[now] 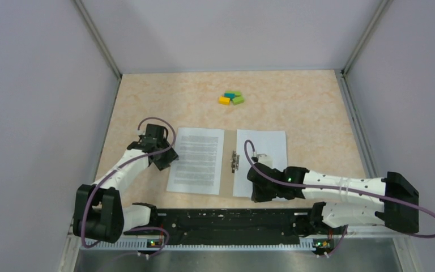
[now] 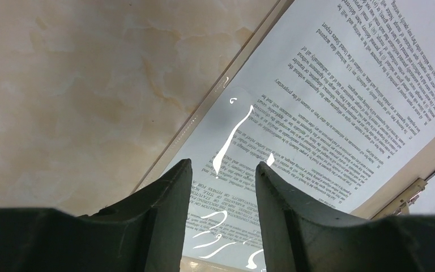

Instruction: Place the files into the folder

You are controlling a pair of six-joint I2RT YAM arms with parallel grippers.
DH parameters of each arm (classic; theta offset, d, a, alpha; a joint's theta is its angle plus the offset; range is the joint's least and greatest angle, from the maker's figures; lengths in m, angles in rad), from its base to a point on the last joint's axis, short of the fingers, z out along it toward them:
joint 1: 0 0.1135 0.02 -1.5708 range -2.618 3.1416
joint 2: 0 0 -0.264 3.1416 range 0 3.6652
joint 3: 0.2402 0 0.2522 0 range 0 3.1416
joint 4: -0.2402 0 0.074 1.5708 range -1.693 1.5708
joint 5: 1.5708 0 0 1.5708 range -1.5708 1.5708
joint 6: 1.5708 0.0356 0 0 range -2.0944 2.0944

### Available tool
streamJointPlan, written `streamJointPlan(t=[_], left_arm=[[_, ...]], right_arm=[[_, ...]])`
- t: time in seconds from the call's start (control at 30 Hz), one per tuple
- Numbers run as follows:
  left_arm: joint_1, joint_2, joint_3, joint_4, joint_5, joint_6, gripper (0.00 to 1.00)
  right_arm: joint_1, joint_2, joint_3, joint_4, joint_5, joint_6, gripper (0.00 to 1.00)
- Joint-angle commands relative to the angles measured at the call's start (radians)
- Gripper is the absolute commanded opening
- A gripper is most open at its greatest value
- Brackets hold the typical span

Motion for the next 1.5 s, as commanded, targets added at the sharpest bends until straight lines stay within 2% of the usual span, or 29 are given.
streamJointPlan(t=[0.0, 0.33, 0.8, 1.23, 1.47], left_arm=[[0.008, 0.006, 0.037, 0.0, 0.013, 0.014, 0.5], [0.022, 0.011, 0.038, 0.007, 0.027, 0.043, 0.51], [0.024, 0.018, 0.032, 0.036, 0.138, 0.112, 0.51], [0.01, 0.062, -0.013, 0.087, 0.278, 0.159, 0.49], [-0.062, 0.089, -0.024, 0.11, 0.297, 0.136, 0.45]], right_arm=[[0.018, 0.003, -0.038, 0.059, -0.013, 0.06, 0.0], [0.022, 0.094, -0.092, 0.121, -0.029, 0.059, 0.0], [-0.012, 0.186, -0.104, 0.066, 0.134, 0.069, 0.0], [-0.244, 0.094, -0.15, -0.007, 0.184, -0.032, 0.0], [-0.373, 0.097, -0.129, 0.022, 0.183, -0.129, 0.0]])
